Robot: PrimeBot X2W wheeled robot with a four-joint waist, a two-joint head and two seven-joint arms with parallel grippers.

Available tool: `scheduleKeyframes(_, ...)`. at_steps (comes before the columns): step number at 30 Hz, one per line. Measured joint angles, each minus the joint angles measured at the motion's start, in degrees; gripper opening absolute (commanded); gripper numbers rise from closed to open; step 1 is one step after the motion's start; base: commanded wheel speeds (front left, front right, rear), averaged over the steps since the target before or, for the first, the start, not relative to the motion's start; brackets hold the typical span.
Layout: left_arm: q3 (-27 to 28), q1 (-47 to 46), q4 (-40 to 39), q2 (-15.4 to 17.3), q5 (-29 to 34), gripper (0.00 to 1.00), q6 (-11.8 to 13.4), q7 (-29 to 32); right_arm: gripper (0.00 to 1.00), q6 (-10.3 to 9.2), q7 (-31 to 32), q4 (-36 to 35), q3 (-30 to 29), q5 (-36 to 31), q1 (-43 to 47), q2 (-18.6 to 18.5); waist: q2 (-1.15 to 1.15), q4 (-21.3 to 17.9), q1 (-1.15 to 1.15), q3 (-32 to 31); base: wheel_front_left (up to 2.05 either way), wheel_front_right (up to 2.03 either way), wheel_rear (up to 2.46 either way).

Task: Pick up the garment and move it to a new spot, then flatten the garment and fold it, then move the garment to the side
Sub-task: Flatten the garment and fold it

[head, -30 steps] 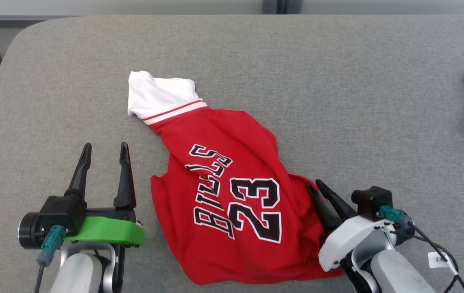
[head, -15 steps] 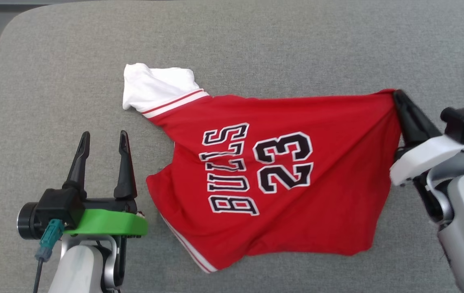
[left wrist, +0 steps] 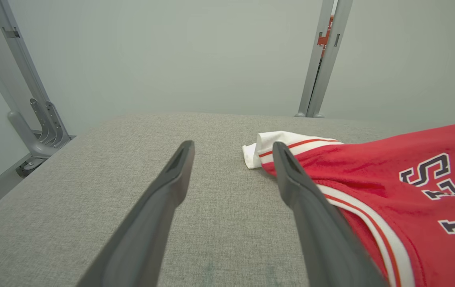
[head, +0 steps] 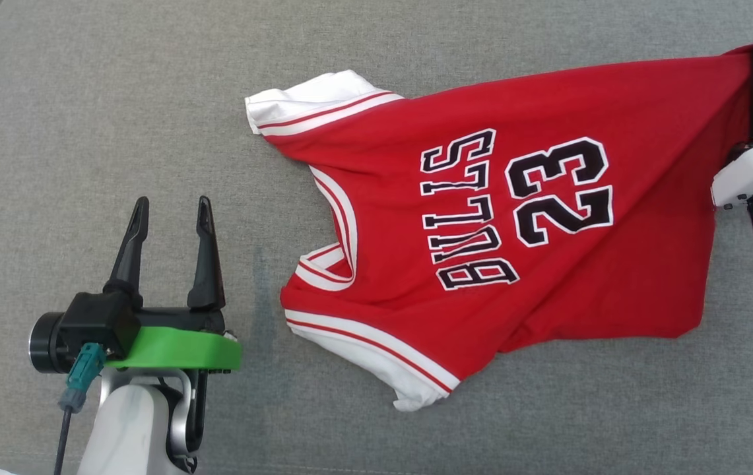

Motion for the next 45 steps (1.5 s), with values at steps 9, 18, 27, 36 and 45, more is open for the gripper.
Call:
scheduleKeyframes(9,1.2,2.0,1.3,-0.3,1.7,1.00,-0.4,0.0,1.00,0.00,-5.5,-5.0,1.9,-1.4,6.7,2.9,0.00,-1.5,0.00,-2.7,0.00,0.00,0.00)
scheduleKeyframes(18,2.3,6.0,2.0,0.5,2.5,1.00,-0.3,0.0,1.00,0.00,-5.2,-20.6,0.6,-2.4,25.9,9.5,0.00,-3.7,0.00,-7.8,0.00,0.00,0.00)
scheduleKeyframes(27,2.4,9.0,2.6,1.3,2.6,1.00,0.2,0.0,1.00,0.00,-1.6,-31.2,-0.6,-3.8,37.6,14.2,0.00,-6.1,0.00,-10.9,0.00,0.00,0.00)
scheduleKeyframes(36,1.9,9.7,2.5,1.4,2.4,1.00,0.4,0.3,1.00,0.00,0.7,-35.1,-0.9,-4.2,40.2,15.3,0.00,-6.8,0.00,-12.0,0.00,0.00,0.00)
scheduleKeyframes(45,1.3,9.7,2.0,1.5,2.3,1.00,0.7,0.3,1.00,0.00,1.6,-35.7,-0.9,-4.3,40.1,15.3,0.00,-6.5,0.00,-11.2,0.00,0.00,0.00)
